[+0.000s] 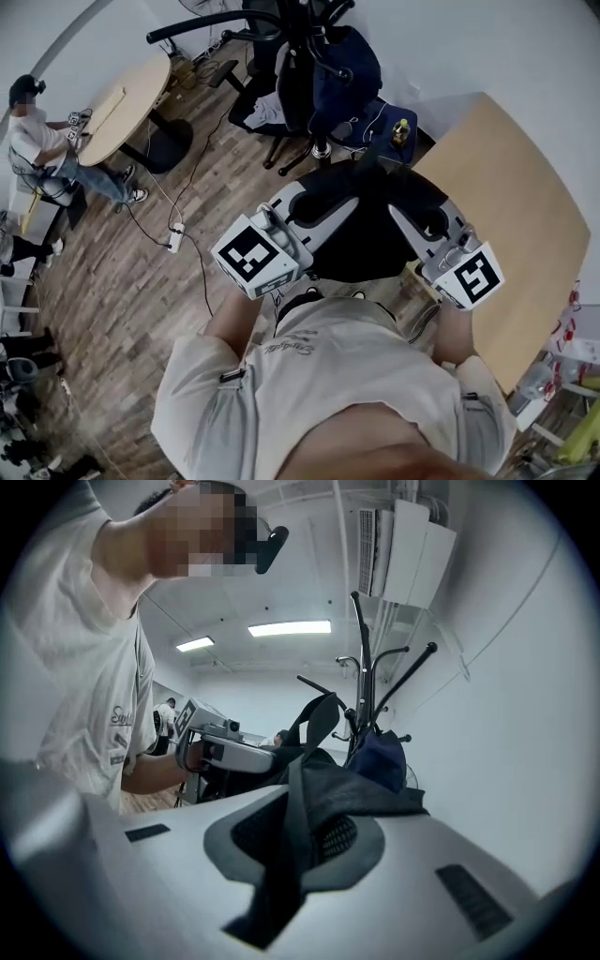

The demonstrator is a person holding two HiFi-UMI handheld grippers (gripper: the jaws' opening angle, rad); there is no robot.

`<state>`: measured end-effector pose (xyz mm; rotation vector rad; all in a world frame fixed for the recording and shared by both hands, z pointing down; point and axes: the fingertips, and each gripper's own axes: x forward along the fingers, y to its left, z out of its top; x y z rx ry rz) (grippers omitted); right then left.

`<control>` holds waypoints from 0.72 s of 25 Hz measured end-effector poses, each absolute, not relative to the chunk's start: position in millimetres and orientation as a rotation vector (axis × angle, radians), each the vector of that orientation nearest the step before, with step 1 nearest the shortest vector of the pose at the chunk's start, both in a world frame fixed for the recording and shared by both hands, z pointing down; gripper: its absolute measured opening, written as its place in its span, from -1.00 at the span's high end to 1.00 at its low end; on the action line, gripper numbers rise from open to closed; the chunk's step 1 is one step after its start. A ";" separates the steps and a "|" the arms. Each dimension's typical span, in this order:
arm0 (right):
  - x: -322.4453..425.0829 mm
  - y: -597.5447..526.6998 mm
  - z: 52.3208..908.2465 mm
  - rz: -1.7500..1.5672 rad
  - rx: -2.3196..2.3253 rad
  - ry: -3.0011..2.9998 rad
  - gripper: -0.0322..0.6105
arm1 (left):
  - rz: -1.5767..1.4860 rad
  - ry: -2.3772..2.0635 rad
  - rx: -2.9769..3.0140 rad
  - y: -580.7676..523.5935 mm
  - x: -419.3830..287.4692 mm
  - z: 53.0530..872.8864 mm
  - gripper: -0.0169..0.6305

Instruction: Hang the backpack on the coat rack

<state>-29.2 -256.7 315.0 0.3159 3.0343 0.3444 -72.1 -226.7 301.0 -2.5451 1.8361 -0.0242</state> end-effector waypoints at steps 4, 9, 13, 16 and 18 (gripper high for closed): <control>-43.5 -263.0 294.0 0.412 0.380 2.979 0.79 | -0.053 1.890 -2.427 -231.1 -83.4 280.2 0.79; -68.2 -272.0 274.8 0.408 0.425 2.938 0.79 | 0.001 1.962 -2.355 -237.8 -107.1 262.1 0.79; -87.9 -278.5 267.7 0.389 0.451 2.937 0.79 | 0.039 2.017 -2.324 -241.4 -125.8 255.3 0.79; -100.4 -284.5 267.0 0.376 0.472 2.933 0.79 | 0.047 2.044 -2.309 -245.7 -138.1 254.4 0.79; -107.5 -290.0 268.9 0.361 0.482 2.936 0.79 | 0.053 2.057 -2.302 -249.9 -145.2 256.1 0.79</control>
